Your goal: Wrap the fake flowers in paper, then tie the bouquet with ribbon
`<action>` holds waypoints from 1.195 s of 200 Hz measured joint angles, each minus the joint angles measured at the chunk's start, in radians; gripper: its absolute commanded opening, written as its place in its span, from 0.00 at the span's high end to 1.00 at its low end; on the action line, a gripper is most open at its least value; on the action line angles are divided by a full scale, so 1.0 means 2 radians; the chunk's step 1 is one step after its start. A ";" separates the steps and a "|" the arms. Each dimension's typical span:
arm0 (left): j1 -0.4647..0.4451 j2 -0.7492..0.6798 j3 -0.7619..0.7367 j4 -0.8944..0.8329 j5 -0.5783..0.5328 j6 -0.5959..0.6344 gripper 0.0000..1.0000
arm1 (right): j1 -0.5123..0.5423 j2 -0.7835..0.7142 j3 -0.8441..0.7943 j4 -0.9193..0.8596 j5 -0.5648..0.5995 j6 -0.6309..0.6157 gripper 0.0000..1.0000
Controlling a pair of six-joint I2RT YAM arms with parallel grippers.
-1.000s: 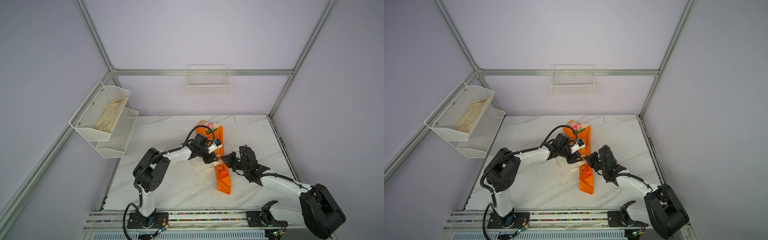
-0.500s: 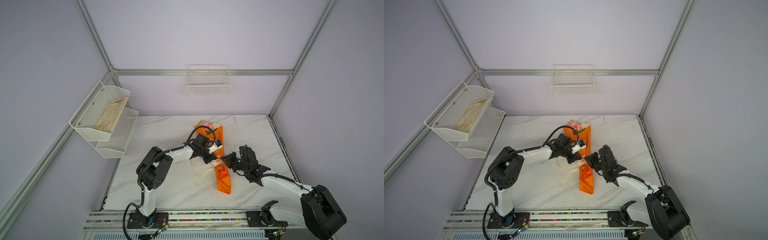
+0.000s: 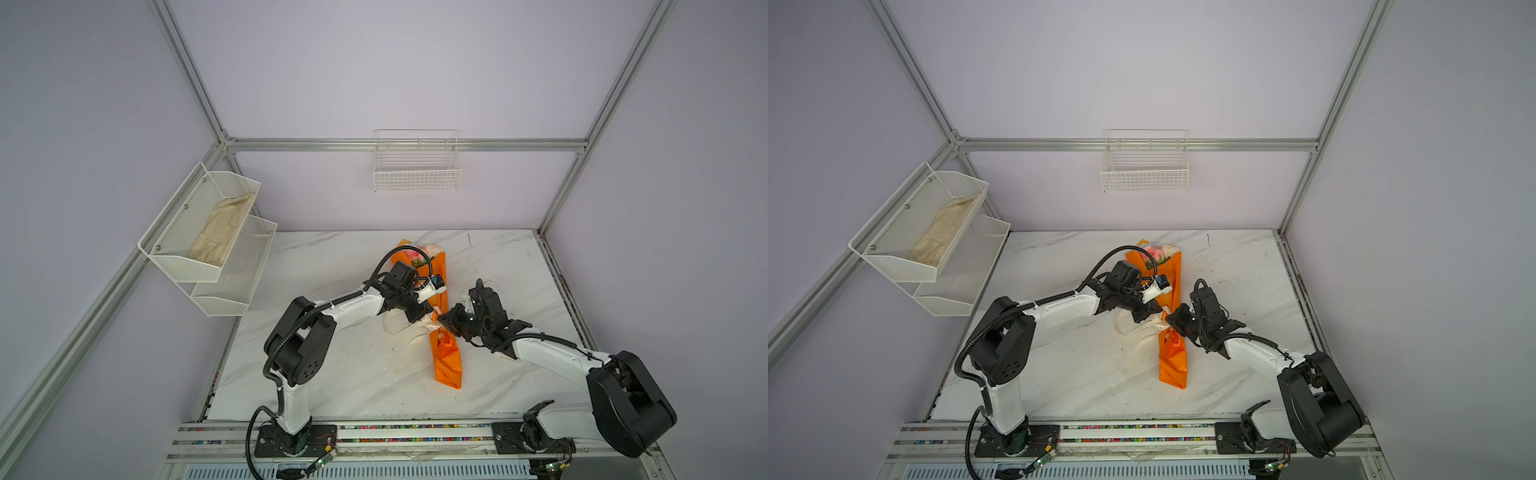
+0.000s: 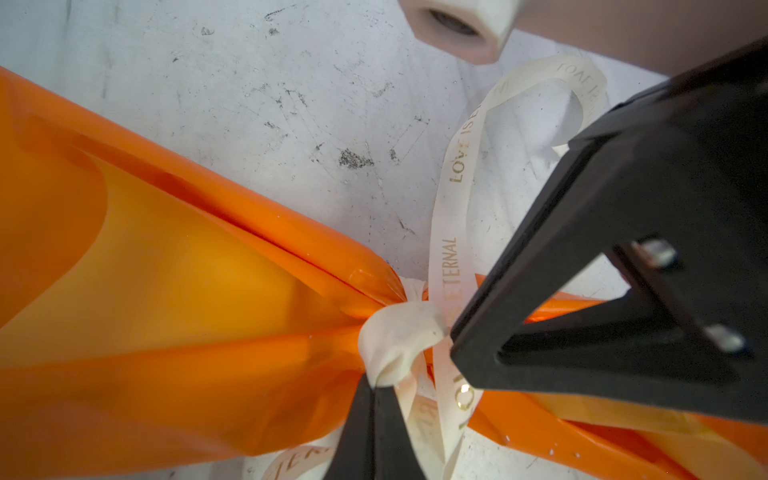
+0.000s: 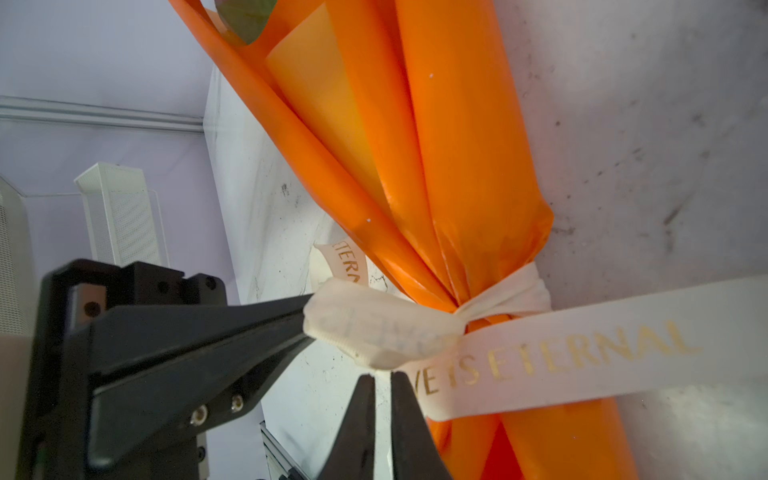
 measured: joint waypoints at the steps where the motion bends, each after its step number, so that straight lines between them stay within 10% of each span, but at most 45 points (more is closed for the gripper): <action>1: 0.000 0.000 0.000 -0.001 0.000 0.000 1.00 | 0.000 0.000 0.000 0.000 0.000 -0.001 0.87; 88: -0.013 0.000 0.051 -0.064 -0.065 0.061 1.00 | 0.000 0.006 0.001 -0.046 -0.015 -0.047 0.90; 184: -0.073 0.000 0.062 -0.076 -0.274 0.194 1.00 | 0.000 0.008 0.001 -0.056 -0.018 -0.058 0.91; 239: -0.070 0.000 0.080 -0.076 -0.275 0.199 1.00 | 0.000 0.008 -0.006 -0.053 -0.018 -0.057 0.92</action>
